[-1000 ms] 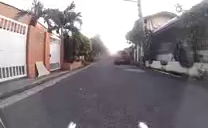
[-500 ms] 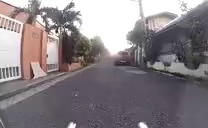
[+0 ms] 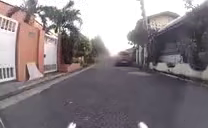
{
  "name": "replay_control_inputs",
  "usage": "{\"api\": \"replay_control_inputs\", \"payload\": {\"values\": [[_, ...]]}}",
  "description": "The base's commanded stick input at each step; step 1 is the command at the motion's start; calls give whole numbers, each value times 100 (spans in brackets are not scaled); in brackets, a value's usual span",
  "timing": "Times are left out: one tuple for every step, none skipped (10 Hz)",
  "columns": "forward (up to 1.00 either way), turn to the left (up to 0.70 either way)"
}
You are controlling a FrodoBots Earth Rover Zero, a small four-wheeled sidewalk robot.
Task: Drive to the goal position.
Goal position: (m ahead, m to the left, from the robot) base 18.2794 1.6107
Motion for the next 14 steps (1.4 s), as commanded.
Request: {"api": "replay_control_inputs", "payload": {"values": [[70,0],[70,0],[70,0],[70,0],[70,0],[70,0],[70,0],[70,0],[70,0],[70,0],[70,0],[70,0],[70,0],[70,0]]}}
